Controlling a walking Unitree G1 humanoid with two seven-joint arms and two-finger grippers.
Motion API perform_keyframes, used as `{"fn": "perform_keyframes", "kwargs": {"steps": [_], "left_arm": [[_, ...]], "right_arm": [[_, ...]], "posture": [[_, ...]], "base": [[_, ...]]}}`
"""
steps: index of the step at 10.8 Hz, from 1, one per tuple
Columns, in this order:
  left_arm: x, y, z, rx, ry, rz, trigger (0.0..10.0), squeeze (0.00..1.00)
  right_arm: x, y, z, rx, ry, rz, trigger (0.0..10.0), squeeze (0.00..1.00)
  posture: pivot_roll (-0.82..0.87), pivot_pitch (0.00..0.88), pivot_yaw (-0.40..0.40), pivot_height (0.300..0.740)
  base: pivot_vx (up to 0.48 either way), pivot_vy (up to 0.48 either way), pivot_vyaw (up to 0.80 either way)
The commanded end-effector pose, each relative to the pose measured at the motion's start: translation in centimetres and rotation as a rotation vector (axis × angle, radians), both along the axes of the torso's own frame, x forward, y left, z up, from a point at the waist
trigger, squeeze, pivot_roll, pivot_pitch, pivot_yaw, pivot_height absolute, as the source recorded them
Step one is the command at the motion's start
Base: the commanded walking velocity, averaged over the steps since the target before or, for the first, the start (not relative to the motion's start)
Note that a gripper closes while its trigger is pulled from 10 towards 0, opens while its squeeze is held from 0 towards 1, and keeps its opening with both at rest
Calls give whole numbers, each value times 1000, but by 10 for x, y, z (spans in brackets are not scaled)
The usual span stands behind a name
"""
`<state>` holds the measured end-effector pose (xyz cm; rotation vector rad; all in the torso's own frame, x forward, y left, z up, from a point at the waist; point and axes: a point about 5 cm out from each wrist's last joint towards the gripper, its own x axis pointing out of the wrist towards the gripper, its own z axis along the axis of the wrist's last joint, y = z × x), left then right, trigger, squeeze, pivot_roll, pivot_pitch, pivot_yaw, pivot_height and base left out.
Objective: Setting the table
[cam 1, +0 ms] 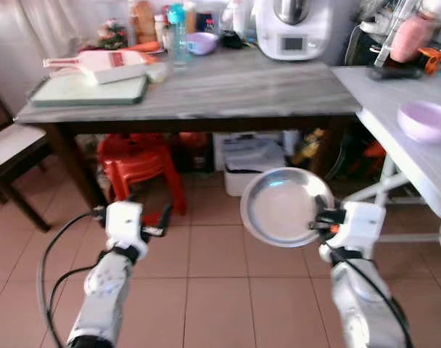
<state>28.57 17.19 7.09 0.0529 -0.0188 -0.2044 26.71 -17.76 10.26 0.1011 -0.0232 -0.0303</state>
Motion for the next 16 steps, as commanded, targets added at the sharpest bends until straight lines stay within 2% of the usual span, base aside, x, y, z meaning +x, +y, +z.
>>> {"fn": "perform_keyframes", "kwargs": {"steps": [1, 5, 9, 11, 14, 16], "left_arm": [[1, 4, 0, 4, 6, 6, 10000, 0], [4, 0, 2, -7, 2, -4, 10000, 0], [6, -13, 5, -32, -5, -37, 10000, 0], [7, -17, 5, -42, 5, -65, 10000, 0], [7, -20, 3, -45, 12, -74, 10000, 0], [7, -22, 3, -46, 10, -77, 10000, 0]], "right_arm": [[4, 4, 3, 13, -18, 6, 10000, 0], [5, 2, 7, 5, -33, 5, 10000, 0], [6, -1, 9, 11, -39, -12, 10000, 0], [7, -3, 9, 16, -41, -41, 10000, 0], [8, -5, 10, 15, -46, -47, 10000, 0], [10, -5, 11, 13, -50, -41, 10000, 0]], "posture": [[43, 14, 37, 740], [36, 13, 31, 740], [29, 16, 32, 740], [26, 15, 33, 740], [24, 10, 29, 740], [28, 3, 23, 740]], "base": [[337, 0, 488], [369, 0, 463], [376, 0, 455], [352, 0, 0], [350, 0, -800], [351, 0, -284]]}}
